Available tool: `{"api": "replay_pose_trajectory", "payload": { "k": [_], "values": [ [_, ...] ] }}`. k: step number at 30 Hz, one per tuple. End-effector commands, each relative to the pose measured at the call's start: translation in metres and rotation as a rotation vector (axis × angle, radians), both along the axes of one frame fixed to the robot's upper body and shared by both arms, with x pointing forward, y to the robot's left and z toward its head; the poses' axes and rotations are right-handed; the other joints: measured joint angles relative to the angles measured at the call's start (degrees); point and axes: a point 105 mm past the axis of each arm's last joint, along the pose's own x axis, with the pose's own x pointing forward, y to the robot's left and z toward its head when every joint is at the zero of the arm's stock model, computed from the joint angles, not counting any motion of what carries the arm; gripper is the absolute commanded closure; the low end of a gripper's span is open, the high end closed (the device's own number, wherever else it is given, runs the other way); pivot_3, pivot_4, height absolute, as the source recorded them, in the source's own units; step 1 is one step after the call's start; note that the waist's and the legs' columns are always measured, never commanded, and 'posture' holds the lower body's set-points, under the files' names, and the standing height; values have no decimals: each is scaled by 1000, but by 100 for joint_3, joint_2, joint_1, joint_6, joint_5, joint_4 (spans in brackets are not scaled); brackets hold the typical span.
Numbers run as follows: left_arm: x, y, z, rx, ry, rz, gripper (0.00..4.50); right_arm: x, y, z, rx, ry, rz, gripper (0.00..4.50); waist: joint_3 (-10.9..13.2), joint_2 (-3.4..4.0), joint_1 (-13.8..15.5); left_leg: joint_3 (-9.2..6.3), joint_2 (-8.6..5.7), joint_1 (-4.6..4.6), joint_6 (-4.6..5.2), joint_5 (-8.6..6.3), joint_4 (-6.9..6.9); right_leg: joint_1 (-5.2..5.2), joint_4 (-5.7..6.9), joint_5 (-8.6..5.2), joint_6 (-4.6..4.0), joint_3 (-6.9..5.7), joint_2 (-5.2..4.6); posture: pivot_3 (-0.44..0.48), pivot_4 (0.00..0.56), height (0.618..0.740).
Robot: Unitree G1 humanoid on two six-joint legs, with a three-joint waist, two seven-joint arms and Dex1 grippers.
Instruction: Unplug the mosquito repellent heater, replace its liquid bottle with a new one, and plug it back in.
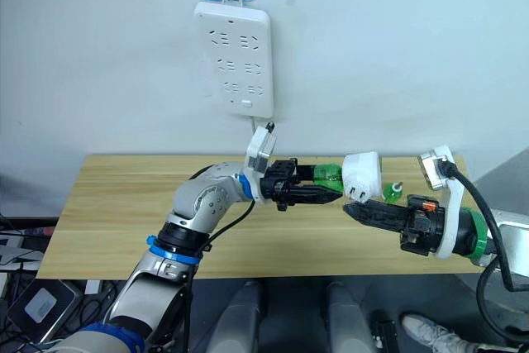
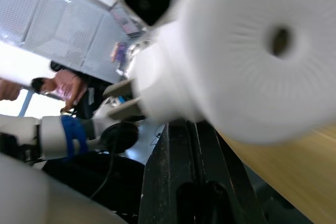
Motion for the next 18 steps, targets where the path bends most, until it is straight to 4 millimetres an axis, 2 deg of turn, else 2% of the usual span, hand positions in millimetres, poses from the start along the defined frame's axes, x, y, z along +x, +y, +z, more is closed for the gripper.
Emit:
{"api": "replay_pose_trajectory", "payload": {
  "k": [1, 3, 8, 13, 15, 18],
  "values": [
    [-5, -4, 0, 4, -51, -31, 2254, -11, 9, 28, 24, -97, 148, 4462, 0, 0, -9, 1, 0, 0, 0, 0, 0, 0, 0, 0, 0, 0, 0, 139, 302, 740],
    [-5, -3, -1, 6, -53, -31, 2254, -9, 11, 36, 19, -126, 171, 4462, 0, 0, 0, -2, 1, 1, 0, 0, -1, 1, 0, 0, 0, -3, 1, 138, 301, 740],
    [-4, -5, -4, 20, -64, -28, 2254, 18, 15, 58, 29, -189, 105, 4462, 0, 0, 0, -1, 1, -1, 0, 0, -1, -1, -2, 0, -1, -2, 0, 135, 301, 740],
    [-7, -5, -1, 12, -60, -51, 2254, 46, 13, 61, -12, -166, -28, 4462, 0, 0, -1, -2, 0, -3, 0, 0, -2, -2, -4, 1, -2, -2, -2, 139, 304, 740],
    [-7, -4, -2, 14, -56, -48, 2254, 50, 12, 65, -1, -166, -41, 4462, 0, 0, 3, -3, 0, -5, 0, 0, -3, -3, -4, 5, -8, -3, -2, 143, 305, 740],
    [-5, -1, -3, 18, -42, -37, 2254, 46, 6, 71, -3, -167, -7, 4462, 0, 0, 7, -2, -1, -8, 0, 0, -4, -5, -5, 16, -27, -4, -3, 149, 306, 740]
  ]
}}
